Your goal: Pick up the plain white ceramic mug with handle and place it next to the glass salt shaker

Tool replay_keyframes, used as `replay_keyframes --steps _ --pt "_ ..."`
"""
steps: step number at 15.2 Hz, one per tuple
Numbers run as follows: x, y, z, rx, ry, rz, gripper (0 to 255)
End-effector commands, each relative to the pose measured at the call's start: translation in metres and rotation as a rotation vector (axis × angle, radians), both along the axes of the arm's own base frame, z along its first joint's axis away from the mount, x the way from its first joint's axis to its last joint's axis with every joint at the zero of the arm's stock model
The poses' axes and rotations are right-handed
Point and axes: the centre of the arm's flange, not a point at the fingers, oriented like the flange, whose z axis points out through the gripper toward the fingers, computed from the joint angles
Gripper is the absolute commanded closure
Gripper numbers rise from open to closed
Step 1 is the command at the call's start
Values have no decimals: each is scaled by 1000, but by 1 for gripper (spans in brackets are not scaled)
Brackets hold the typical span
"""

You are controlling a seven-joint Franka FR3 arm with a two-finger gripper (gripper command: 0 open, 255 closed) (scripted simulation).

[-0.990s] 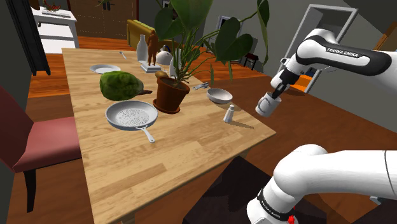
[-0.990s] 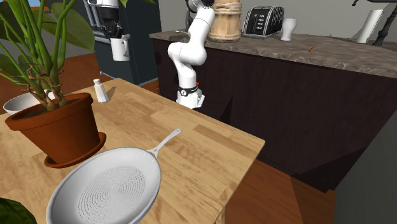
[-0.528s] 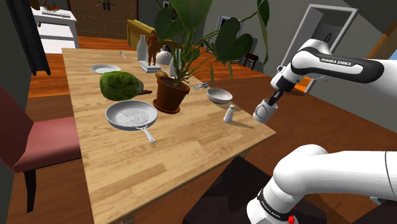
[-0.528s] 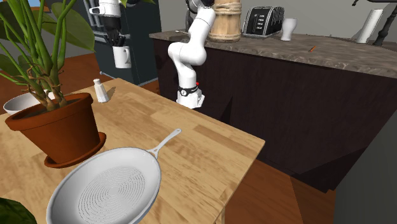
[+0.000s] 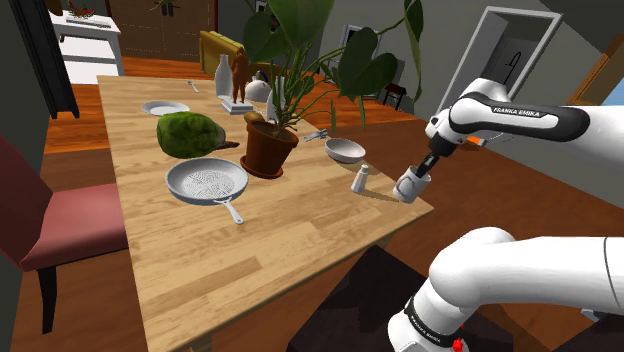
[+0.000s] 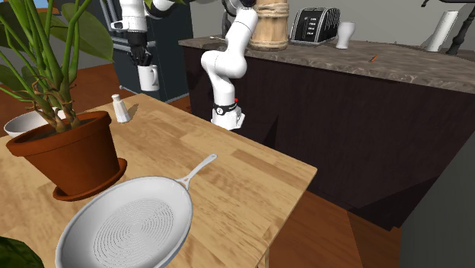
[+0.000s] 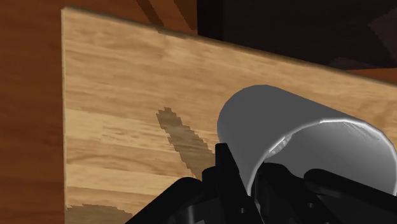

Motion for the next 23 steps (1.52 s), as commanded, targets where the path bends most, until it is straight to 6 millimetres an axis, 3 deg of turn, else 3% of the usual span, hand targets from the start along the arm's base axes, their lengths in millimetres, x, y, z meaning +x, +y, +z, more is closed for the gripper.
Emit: replay_keyframes --steps 1,11,19,20,23 --pt "0 0 -11 0 0 0 255" --pt "0 0 -63 0 0 0 255" --pt "0 0 -63 0 0 0 255" --pt "0 0 -63 0 0 0 0" --pt "0 0 -63 0 0 0 0"
